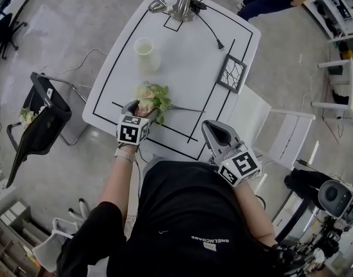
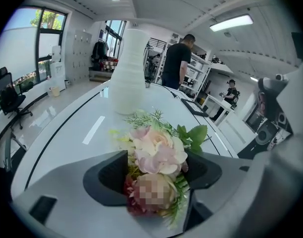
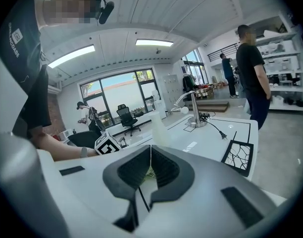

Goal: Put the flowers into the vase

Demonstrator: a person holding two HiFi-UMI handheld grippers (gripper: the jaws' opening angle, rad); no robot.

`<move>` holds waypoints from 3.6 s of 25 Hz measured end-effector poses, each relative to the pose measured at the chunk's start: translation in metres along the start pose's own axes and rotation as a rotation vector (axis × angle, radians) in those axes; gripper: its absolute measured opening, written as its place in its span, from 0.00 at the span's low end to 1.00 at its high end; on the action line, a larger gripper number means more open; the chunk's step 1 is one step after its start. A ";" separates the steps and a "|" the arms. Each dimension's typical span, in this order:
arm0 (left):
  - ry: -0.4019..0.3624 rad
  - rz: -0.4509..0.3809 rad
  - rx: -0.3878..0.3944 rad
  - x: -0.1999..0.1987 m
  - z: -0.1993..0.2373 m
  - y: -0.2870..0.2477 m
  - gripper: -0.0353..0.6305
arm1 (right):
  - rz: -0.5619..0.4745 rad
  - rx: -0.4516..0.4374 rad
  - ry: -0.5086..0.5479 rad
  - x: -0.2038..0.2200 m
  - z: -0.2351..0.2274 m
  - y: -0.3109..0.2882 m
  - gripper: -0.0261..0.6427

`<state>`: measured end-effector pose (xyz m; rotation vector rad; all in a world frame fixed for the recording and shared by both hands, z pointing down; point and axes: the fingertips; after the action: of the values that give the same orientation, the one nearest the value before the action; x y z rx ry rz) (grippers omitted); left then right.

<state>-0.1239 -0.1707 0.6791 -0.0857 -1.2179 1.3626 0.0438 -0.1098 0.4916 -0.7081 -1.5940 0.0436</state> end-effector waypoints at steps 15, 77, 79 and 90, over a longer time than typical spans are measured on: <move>-0.088 -0.015 -0.041 -0.016 0.004 0.014 0.29 | -0.006 0.012 -0.001 0.001 0.000 0.002 0.06; -1.006 0.212 -0.890 -0.294 -0.023 0.229 0.22 | -0.116 -0.208 0.027 -0.036 0.041 0.001 0.06; -1.018 0.228 -0.887 -0.289 -0.020 0.219 0.22 | -0.111 -0.203 0.024 -0.034 0.039 0.000 0.06; -1.091 0.292 -0.851 -0.267 -0.019 0.158 0.23 | -0.096 -0.186 0.019 -0.026 0.034 -0.001 0.06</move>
<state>-0.1511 -0.3150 0.4048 -0.1224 -2.7474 1.0106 0.0116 -0.1093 0.4629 -0.7717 -1.6259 -0.1830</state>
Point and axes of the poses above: the fingertips, and each gripper's own axes: y backward along the fingers, z to its left, x out of its underside, and after that the axes turned 14 degrees about x, right-handed
